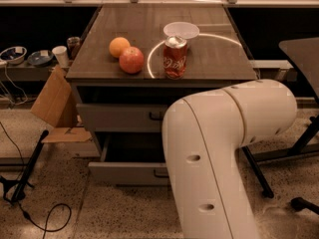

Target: Open middle drawer

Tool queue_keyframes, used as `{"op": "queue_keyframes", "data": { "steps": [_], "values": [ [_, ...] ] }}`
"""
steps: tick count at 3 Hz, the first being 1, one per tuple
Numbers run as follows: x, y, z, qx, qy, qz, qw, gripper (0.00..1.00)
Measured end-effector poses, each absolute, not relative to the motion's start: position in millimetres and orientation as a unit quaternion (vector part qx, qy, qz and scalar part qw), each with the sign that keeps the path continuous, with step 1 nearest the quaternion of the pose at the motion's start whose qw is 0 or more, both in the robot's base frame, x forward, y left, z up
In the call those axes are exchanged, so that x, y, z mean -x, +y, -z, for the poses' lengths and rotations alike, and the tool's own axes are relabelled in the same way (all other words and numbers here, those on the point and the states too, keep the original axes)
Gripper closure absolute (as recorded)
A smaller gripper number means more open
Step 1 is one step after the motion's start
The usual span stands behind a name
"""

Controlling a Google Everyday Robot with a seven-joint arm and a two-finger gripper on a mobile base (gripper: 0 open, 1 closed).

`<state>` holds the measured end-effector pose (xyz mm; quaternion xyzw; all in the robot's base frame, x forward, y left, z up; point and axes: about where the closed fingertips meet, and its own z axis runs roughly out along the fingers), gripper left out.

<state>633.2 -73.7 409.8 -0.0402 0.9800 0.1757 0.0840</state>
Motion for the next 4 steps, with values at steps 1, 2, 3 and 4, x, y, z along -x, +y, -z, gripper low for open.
{"op": "queue_keyframes", "data": {
  "steps": [1, 2, 3, 4],
  "values": [
    [-619.7, -88.2, -404.2, 0.022, 0.984, -0.176, 0.035, 1.0],
    [-608.6, -99.4, -402.0, 0.006, 0.984, -0.176, 0.009, 1.0],
    [-595.3, -104.2, -404.8, -0.01, 0.984, -0.179, 0.007, 1.0],
    [-570.8, -107.8, -404.6, -0.026, 0.983, -0.18, 0.008, 1.0]
  ]
}}
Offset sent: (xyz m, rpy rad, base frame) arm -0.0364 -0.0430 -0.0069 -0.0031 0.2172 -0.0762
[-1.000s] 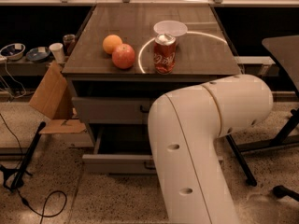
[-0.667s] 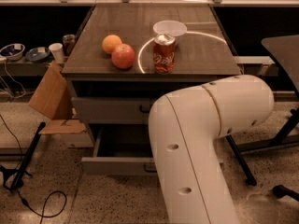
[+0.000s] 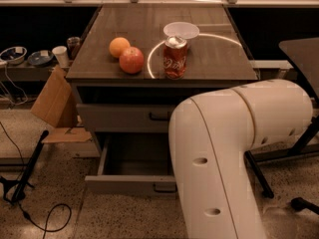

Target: Open middle drawer

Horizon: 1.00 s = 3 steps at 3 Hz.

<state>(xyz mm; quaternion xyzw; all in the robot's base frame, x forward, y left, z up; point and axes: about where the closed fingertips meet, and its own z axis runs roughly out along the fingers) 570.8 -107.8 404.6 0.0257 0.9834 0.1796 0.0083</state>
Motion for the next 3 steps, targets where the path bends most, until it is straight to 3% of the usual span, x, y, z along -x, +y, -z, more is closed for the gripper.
{"op": "queue_keyframes", "data": {
  "steps": [3],
  "values": [
    [-526.1, -107.7, -391.5, -0.047, 0.982, -0.181, -0.02, 1.0]
  ]
}}
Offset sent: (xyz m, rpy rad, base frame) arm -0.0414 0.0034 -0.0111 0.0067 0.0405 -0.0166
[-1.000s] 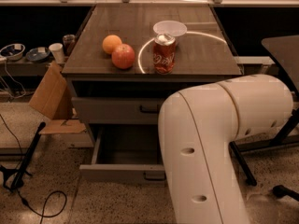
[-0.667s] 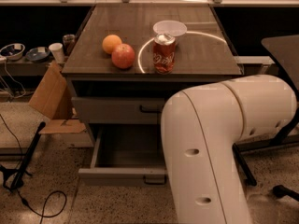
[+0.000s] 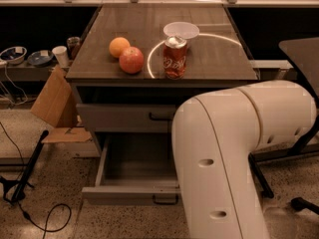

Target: Open middle drawer

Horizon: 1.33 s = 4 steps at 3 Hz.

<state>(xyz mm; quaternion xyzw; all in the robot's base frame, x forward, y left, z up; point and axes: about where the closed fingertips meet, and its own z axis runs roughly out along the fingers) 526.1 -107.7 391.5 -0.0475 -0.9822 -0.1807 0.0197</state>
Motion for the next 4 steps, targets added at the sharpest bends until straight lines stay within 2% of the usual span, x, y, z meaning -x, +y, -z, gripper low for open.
{"op": "queue_keyframes", "data": {
  "steps": [4],
  "values": [
    [-466.5, -154.6, -387.4, 0.083, -0.984, 0.137, 0.074, 1.0]
  ]
}}
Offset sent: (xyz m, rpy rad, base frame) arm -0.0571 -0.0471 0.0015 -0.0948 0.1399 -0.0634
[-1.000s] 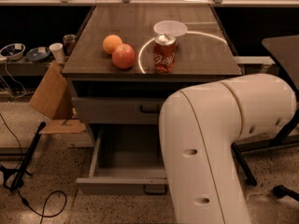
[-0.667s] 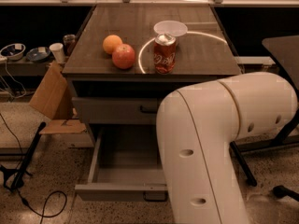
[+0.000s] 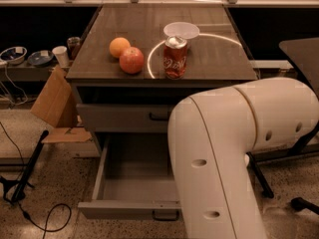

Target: Open middle drawer

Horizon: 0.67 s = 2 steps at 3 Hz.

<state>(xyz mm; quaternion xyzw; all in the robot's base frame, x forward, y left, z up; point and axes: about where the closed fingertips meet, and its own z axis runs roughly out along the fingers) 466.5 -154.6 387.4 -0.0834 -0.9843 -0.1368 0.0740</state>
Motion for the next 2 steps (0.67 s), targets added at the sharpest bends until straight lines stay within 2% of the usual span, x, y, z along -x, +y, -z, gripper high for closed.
{"op": "queue_keyframes", "data": {
  "steps": [2],
  "values": [
    [-451.9, -167.3, -384.6, 0.09, -0.984, 0.128, 0.085, 1.0]
  ]
}}
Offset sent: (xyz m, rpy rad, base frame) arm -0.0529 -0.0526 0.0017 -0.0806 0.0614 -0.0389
